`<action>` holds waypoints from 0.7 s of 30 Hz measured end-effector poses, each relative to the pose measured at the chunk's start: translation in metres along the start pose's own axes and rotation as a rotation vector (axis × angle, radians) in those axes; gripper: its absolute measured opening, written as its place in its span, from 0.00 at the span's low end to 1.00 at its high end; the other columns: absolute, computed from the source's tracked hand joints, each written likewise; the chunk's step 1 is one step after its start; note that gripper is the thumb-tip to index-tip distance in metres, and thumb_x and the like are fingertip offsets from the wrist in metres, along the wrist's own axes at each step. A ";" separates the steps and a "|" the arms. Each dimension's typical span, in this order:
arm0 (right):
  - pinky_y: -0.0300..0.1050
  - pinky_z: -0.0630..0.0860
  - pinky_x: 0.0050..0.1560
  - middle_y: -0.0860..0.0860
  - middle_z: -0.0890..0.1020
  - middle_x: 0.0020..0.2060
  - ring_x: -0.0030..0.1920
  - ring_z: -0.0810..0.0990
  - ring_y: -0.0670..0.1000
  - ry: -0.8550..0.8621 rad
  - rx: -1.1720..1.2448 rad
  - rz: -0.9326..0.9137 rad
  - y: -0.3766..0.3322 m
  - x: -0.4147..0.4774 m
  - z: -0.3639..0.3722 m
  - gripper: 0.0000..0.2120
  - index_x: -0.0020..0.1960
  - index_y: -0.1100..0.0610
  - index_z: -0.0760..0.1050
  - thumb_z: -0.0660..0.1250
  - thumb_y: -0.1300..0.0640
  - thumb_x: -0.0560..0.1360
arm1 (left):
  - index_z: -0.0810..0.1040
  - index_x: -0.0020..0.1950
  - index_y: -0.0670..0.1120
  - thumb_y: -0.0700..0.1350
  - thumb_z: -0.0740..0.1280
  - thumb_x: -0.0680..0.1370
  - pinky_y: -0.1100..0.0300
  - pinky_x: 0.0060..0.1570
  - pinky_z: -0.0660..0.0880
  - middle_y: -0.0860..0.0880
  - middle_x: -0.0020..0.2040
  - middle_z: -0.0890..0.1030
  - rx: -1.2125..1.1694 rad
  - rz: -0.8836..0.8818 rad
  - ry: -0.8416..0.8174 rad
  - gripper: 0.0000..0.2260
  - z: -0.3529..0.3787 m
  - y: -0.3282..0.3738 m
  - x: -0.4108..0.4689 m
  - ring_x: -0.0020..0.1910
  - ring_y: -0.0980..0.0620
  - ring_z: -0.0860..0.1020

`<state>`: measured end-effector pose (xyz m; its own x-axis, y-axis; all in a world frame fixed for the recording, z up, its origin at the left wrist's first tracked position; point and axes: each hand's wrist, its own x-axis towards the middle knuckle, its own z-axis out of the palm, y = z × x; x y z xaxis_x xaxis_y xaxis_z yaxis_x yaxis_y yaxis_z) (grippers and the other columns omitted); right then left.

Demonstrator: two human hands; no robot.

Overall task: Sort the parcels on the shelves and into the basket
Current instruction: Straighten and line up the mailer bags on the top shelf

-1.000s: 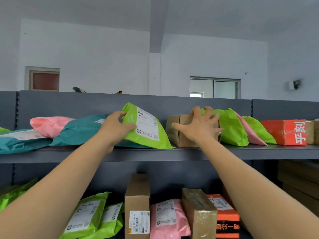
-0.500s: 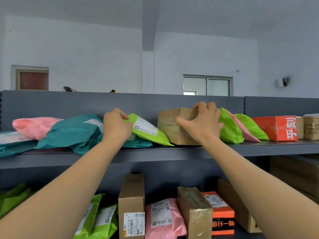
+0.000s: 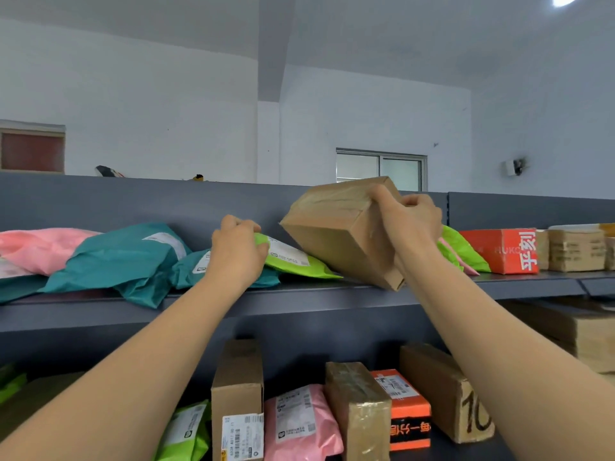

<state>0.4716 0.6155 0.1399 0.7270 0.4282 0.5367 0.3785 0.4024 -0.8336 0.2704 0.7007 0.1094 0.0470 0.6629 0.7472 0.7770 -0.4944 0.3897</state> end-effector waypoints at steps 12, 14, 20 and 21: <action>0.52 0.56 0.71 0.51 0.64 0.67 0.70 0.58 0.55 -0.120 -0.317 -0.721 0.049 -0.074 0.009 0.36 0.59 0.50 0.71 0.66 0.32 0.56 | 0.61 0.74 0.51 0.71 0.56 0.72 0.50 0.53 0.77 0.53 0.68 0.70 -0.758 -0.199 -0.303 0.36 -0.013 0.035 -0.042 0.62 0.51 0.73; 0.47 0.57 0.70 0.50 0.67 0.62 0.67 0.61 0.53 -0.157 -0.273 -0.749 0.049 -0.073 0.004 0.34 0.59 0.52 0.73 0.67 0.33 0.59 | 0.57 0.75 0.53 0.68 0.57 0.74 0.49 0.53 0.77 0.55 0.70 0.68 -0.791 -0.234 -0.352 0.34 -0.014 0.039 -0.048 0.65 0.51 0.70; 0.50 0.65 0.68 0.48 0.63 0.58 0.65 0.64 0.49 -0.167 0.033 -0.410 0.034 -0.063 -0.016 0.17 0.55 0.53 0.73 0.74 0.52 0.70 | 0.57 0.73 0.60 0.60 0.62 0.76 0.43 0.46 0.80 0.56 0.64 0.72 -1.030 -0.298 -0.373 0.28 -0.011 0.049 -0.063 0.55 0.53 0.75; 0.49 0.66 0.68 0.49 0.63 0.61 0.65 0.64 0.49 -0.176 0.059 -0.334 0.034 -0.061 -0.019 0.23 0.60 0.51 0.71 0.74 0.52 0.69 | 0.60 0.71 0.61 0.58 0.62 0.76 0.43 0.46 0.80 0.57 0.63 0.73 -1.059 -0.286 -0.360 0.24 -0.010 0.050 -0.065 0.54 0.54 0.76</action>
<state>0.4507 0.5878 0.0765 0.4581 0.3961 0.7958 0.5401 0.5871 -0.6031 0.2998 0.6276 0.0855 0.2632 0.8646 0.4279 -0.1202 -0.4107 0.9038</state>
